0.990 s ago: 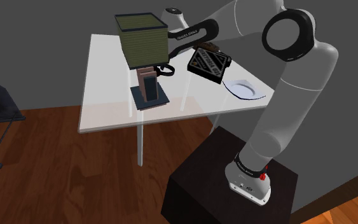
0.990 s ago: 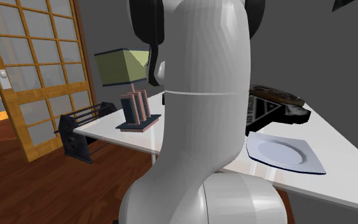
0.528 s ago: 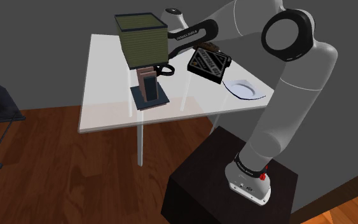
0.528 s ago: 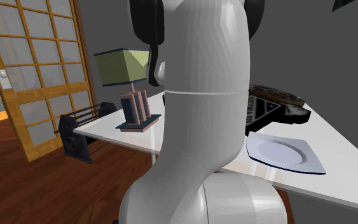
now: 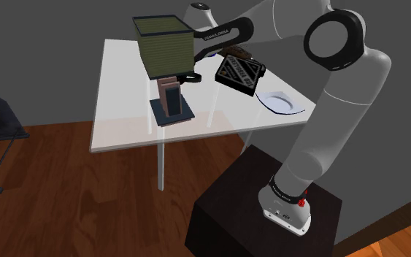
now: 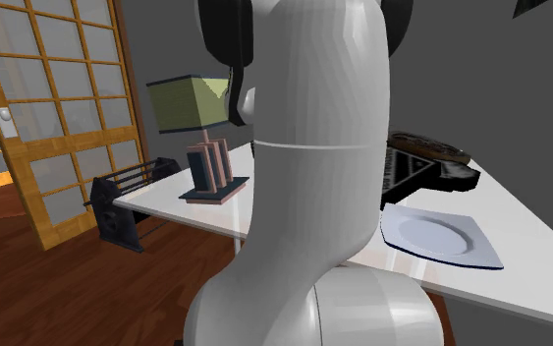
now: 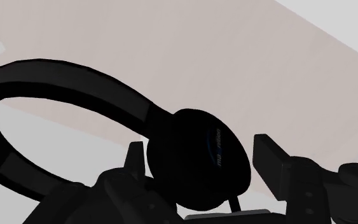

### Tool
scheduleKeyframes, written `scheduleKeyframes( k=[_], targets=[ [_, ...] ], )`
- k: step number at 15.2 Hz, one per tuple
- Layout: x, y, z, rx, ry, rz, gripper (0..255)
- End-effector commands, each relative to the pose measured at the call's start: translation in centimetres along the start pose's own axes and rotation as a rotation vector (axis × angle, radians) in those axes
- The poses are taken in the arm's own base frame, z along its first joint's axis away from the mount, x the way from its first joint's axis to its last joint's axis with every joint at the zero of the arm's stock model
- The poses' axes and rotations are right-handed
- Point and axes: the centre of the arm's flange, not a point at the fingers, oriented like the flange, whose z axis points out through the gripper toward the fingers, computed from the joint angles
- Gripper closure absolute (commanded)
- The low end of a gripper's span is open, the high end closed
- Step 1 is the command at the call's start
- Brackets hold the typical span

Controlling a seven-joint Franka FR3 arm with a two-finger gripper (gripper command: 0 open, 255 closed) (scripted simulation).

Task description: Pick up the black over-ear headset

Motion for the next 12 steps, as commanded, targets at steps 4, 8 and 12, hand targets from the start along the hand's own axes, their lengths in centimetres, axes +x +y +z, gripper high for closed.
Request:
scheduleKeyframes(
  k=[4, 8, 12],
  targets=[
    [0.8, 0.2, -2.5, 0.000, 0.000, 0.000, 255],
    [1.4, 0.3, -4.5, 0.000, 0.000, 0.000, 255],
    [1.8, 0.4, -5.5, 0.000, 0.000, 0.000, 255]
  ],
)
